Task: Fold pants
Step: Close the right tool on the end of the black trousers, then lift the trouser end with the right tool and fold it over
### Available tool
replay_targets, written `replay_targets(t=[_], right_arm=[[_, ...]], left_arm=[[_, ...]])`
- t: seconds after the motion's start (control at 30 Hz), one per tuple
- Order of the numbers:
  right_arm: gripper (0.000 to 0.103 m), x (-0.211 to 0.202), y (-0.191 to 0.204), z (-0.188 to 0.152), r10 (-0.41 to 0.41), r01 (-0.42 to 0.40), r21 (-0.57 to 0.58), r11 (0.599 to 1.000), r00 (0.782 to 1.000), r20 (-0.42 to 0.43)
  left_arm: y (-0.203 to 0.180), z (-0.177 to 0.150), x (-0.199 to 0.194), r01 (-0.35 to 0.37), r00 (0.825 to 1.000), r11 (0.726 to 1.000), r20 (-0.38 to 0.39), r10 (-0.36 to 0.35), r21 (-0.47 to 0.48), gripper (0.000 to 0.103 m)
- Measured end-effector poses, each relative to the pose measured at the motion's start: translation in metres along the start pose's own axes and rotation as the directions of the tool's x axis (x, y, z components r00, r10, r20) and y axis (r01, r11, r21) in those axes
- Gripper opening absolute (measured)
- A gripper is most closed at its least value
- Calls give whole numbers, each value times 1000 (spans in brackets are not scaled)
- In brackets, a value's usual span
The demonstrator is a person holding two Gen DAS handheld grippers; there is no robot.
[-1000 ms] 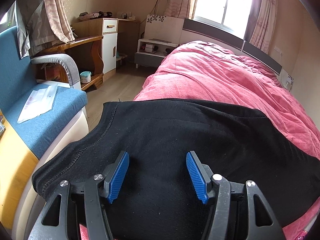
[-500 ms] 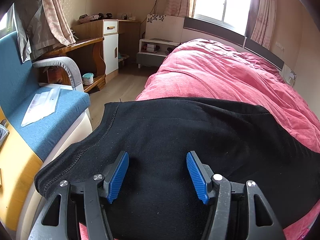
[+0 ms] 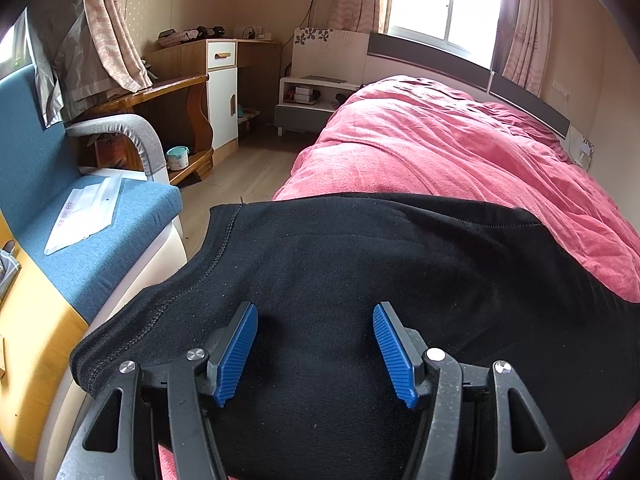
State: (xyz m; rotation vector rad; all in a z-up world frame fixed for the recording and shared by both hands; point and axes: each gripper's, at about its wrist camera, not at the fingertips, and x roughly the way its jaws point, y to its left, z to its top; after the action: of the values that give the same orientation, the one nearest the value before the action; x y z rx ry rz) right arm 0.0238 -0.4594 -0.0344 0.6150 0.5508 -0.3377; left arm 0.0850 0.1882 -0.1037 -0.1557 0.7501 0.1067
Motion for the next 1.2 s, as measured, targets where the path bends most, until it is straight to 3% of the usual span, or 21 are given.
replay_targets(t=[0.1, 0.3, 0.63, 0.83, 1.03, 1.2], right_arm=[[15, -4, 36, -3, 18, -15, -109, 994, 999, 26], [15, -9, 106, -21, 94, -76, -317, 945, 995, 41], [15, 16, 186, -81, 197, -221, -483, 847, 975, -101], [15, 36, 210, -118, 212, -301, -532, 791, 951, -224], [15, 61, 212, -139, 224, -391, -455, 800, 898, -379], [15, 66, 215, -150, 196, -383, -483, 787, 899, -393]], left_arm=[[0, 0, 0, 3, 1000, 1000, -1, -3, -3, 62], [1, -1, 0, 7, 1000, 1000, -2, -7, -9, 62], [2, -1, -1, 5, 1000, 1000, -2, -5, -7, 62], [2, -1, 0, 7, 1000, 1000, -3, -7, -8, 62], [3, -1, 0, 5, 1000, 1000, -4, -5, -7, 62], [3, -1, 1, 2, 1000, 1000, -6, -2, -4, 62]])
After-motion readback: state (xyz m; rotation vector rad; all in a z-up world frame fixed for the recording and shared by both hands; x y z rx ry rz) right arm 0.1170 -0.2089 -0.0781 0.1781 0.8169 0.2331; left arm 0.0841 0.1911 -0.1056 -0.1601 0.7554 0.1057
